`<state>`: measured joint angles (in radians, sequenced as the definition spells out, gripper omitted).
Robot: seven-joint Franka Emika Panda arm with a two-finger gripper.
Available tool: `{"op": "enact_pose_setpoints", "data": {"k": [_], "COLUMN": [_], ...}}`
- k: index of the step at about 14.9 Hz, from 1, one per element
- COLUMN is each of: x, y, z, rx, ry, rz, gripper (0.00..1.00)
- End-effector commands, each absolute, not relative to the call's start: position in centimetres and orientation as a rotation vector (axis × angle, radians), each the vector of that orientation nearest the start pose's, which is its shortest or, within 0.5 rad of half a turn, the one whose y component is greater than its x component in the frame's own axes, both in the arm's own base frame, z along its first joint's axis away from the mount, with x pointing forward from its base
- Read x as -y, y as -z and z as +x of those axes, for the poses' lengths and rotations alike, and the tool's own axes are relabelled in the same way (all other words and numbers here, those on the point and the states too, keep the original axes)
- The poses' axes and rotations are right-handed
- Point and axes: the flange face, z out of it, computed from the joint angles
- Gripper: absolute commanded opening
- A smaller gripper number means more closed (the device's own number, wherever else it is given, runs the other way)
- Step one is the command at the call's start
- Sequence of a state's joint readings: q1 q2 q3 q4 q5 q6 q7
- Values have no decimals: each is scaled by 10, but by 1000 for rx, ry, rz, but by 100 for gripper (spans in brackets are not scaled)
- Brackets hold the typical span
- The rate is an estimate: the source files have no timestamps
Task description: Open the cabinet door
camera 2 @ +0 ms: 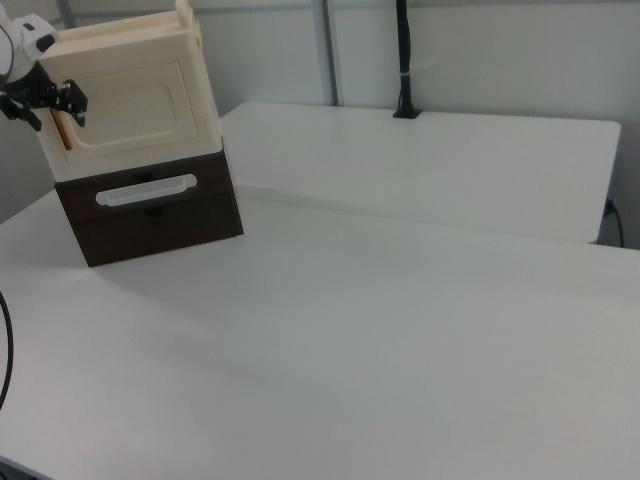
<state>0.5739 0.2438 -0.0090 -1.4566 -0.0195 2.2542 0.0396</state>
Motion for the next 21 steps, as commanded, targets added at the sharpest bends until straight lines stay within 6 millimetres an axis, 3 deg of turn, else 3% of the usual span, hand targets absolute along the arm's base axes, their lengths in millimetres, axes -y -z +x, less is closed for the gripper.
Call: {"op": "enact_pose_setpoints", "data": {"k": [1, 2, 5, 10, 15, 21], "x": [-371, -372, -375, -381, -379, -362], "y": [-605, -606, -601, -603, -605, -610], "z": [577, 576, 577, 581, 581, 571], "rx": [808, 811, 814, 810, 832, 825], "ry": [831, 834, 826, 917, 931, 791], "rz": [-2770, -2766, -2769, -2719, -2733, -2815], "gripper": [76, 67, 55, 45, 18, 14]}}
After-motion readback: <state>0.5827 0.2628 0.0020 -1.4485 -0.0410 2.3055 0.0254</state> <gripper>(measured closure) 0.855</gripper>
